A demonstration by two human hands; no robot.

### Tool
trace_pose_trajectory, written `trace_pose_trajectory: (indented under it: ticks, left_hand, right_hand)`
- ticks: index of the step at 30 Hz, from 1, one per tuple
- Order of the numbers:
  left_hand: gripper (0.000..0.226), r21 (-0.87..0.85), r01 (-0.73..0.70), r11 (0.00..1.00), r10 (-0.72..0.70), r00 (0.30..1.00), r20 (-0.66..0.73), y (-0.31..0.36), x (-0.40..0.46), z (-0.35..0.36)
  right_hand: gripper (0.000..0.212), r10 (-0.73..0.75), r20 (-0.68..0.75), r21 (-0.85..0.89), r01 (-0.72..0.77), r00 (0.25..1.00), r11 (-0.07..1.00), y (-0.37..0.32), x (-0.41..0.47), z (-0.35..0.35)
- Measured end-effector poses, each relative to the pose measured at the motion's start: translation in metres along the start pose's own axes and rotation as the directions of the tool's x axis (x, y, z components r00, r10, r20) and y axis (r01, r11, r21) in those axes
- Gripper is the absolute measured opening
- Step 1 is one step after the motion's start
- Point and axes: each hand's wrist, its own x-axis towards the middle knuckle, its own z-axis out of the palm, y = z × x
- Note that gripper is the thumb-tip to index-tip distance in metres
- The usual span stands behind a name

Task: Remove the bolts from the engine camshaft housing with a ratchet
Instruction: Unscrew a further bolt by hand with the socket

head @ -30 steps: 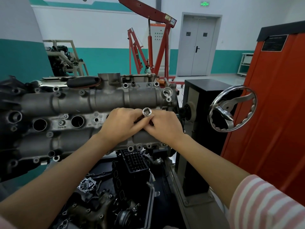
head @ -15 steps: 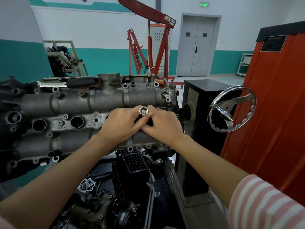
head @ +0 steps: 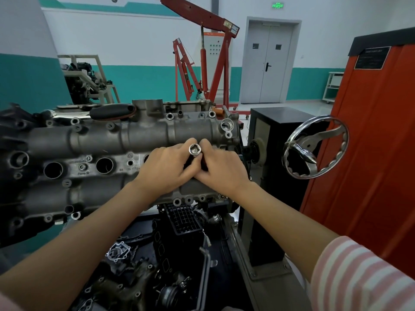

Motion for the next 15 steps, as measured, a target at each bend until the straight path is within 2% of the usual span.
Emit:
trace_pose_trajectory:
  ticks: [5, 11, 15]
  left_hand:
    - [0.033, 0.012, -0.041, 0.999, 0.041, 0.998, -0.044, -0.0018, -0.0004, 0.0002]
    - [0.055, 0.06, 0.005, 0.998, -0.004, 1.0, -0.021, -0.0025, -0.0003, 0.0012]
    - [0.044, 0.035, 0.028, 0.999, -0.026, 0.999, -0.044, -0.0012, -0.0002, 0.0006]
  right_hand:
    - [0.04, 0.052, 0.029, -0.034, -0.051, 0.998, 0.998, 0.0004, 0.0018, 0.002]
    - [0.029, 0.008, 0.006, -0.008, -0.008, 1.0, 1.0, 0.002, 0.0002, 0.0031]
    - [0.029, 0.008, 0.013, -0.007, -0.008, 1.0, 1.0, -0.0001, 0.0002, 0.0011]
